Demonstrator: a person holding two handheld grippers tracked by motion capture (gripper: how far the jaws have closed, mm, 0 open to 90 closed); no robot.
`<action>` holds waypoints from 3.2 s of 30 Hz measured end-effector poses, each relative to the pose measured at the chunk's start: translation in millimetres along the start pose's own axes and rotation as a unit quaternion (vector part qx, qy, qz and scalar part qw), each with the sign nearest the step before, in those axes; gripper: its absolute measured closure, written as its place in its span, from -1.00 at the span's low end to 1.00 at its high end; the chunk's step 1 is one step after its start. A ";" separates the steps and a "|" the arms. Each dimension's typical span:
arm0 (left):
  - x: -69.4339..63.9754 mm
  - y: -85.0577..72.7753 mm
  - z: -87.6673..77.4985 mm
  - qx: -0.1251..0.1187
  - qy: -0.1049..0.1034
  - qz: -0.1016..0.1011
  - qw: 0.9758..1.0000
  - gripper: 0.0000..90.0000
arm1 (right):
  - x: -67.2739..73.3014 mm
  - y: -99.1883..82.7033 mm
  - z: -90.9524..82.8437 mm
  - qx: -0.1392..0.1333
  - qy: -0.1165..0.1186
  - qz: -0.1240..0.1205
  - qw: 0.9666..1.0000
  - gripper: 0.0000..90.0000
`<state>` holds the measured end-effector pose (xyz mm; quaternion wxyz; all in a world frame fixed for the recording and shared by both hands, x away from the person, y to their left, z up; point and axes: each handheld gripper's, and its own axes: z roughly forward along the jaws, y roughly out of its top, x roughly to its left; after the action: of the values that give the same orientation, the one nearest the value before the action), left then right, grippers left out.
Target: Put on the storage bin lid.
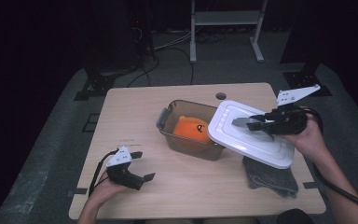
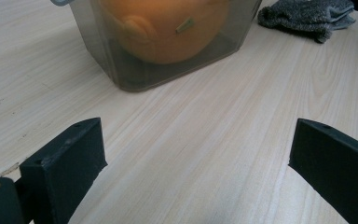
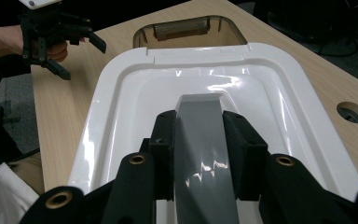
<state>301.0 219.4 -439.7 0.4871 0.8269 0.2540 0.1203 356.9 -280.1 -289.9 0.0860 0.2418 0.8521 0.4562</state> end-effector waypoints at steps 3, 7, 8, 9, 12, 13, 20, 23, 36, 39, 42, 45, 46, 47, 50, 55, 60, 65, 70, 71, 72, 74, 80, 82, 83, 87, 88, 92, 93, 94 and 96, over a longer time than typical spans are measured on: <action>0.2 -0.2 0.0 0.001 0.000 0.000 1.000 -0.94 | 0.2 5.1 5.2 0.000 0.004 -0.003 1.000 0.46; 1.1 -0.4 -0.2 0.001 0.000 0.000 1.000 -0.94 | 0.7 13.5 12.0 -0.003 0.012 -0.008 1.000 0.46; 1.3 -0.5 -0.3 0.001 0.001 0.000 1.000 -0.94 | 1.1 15.8 13.8 -0.002 0.014 -0.008 1.000 0.46; 1.3 -0.5 -0.4 0.001 0.001 -0.001 1.000 -0.94 | 0.8 18.1 15.9 -0.003 0.016 -0.013 1.000 0.46; 1.6 -0.4 -0.8 0.000 0.002 -0.002 1.000 -0.94 | 1.7 25.1 22.1 -0.001 0.020 -0.017 1.000 0.46; 1.7 -0.3 -0.8 0.001 0.003 -0.001 1.000 -0.94 | 1.8 27.2 24.3 0.000 0.022 -0.019 1.000 0.46; 2.1 0.2 -0.6 0.000 0.003 0.000 1.000 -0.94 | 4.4 42.3 36.9 0.003 0.032 -0.027 0.999 0.46; 2.2 0.3 -0.8 -0.001 0.003 -0.001 1.000 -0.94 | 5.7 49.5 41.7 0.003 0.038 -0.033 0.999 0.46; 2.1 0.8 -0.6 -0.001 0.002 0.001 1.000 -0.94 | 6.7 71.3 62.7 0.005 0.050 -0.043 0.998 0.46; 1.5 0.7 -0.1 -0.001 0.001 0.001 1.000 -0.94 | 6.2 74.6 69.4 0.009 0.052 -0.044 0.998 0.46; 1.7 0.5 -0.5 -0.002 0.001 0.002 1.000 -0.94 | 5.5 76.7 74.6 0.009 0.056 -0.043 0.997 0.46; 2.2 0.1 -0.9 -0.002 0.001 0.002 1.000 -0.94 | 4.9 78.6 81.4 0.011 0.056 -0.044 0.997 0.46; 2.1 -0.1 -1.0 -0.003 0.001 0.001 1.000 -0.94 | 4.8 79.2 83.3 0.011 0.057 -0.043 0.997 0.46; 2.0 -0.2 -1.1 -0.003 0.001 0.001 1.000 -0.94 | 4.3 79.8 85.3 0.011 0.058 -0.044 0.997 0.46; 1.9 -0.1 -1.4 -0.003 0.000 0.002 1.000 -0.94 | 3.9 81.5 90.4 0.010 0.060 -0.042 0.997 0.46; 2.7 -0.2 -1.8 -0.002 0.001 0.002 1.000 -0.94 | 2.1 84.5 103.3 0.013 0.065 -0.043 0.997 0.46; 2.5 0.2 -2.2 -0.005 0.000 0.003 1.000 -0.94 | 0.7 85.9 111.4 0.016 0.068 -0.046 0.997 0.46; 2.4 0.4 -2.2 -0.006 0.000 0.003 1.000 -0.94 | -1.3 87.2 121.0 0.020 0.070 -0.046 0.996 0.46; 2.7 0.3 -3.0 -0.007 0.000 0.001 1.000 -0.94 | -4.0 88.1 130.4 0.022 0.073 -0.047 0.996 0.46; 2.7 0.3 -3.3 -0.007 0.001 0.000 1.000 -0.94 | -5.0 88.3 133.5 0.023 0.076 -0.044 0.996 0.46; 2.7 0.2 -3.4 -0.008 0.001 0.000 1.000 -0.94 | -5.0 88.3 133.5 0.023 0.076 -0.044 0.996 0.46; 2.8 0.2 -3.9 -0.008 0.000 0.000 1.000 -0.94 | -5.7 88.7 137.7 0.025 0.077 -0.042 0.996 0.46; 2.4 0.0 -3.7 -0.009 -0.001 -0.002 1.000 -0.94 | -9.7 86.9 146.5 0.030 0.079 -0.040 0.996 0.46; 2.4 0.0 -3.9 -0.009 -0.001 -0.002 1.000 -0.94 | -11.1 86.2 149.1 0.031 0.079 -0.041 0.995 0.46; 2.6 0.0 -4.2 -0.010 -0.001 -0.001 1.000 -0.94 | -11.9 85.8 150.8 0.033 0.080 -0.044 0.995 0.46; 2.7 -0.1 -4.7 -0.010 0.000 -0.002 1.000 -0.94 | -13.6 84.5 155.2 0.033 0.081 -0.040 0.995 0.46; 2.6 -0.1 -4.6 -0.010 0.000 -0.002 1.000 -0.94 | -13.8 84.1 156.4 0.034 0.080 -0.041 0.995 0.46; 2.8 -0.1 -5.4 -0.009 0.000 -0.002 1.000 -0.94 | -14.6 82.4 162.5 0.040 0.080 -0.043 0.995 0.46; 3.0 -0.1 -5.8 -0.009 0.000 -0.002 1.000 -0.94 | -14.7 81.9 164.0 0.041 0.080 -0.044 0.995 0.46; 3.0 -0.2 -5.9 -0.011 0.001 -0.002 1.000 -0.94 | -14.6 81.5 165.2 0.042 0.080 -0.043 0.995 0.46; 3.1 -0.3 -6.5 -0.010 0.001 -0.003 1.000 -0.94 | -14.6 81.0 166.7 0.043 0.079 -0.044 0.995 0.46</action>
<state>300.7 226.0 -436.8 0.4957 0.8209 0.2556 0.1226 457.7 -126.7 -319.5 0.0281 0.1704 0.8848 0.4328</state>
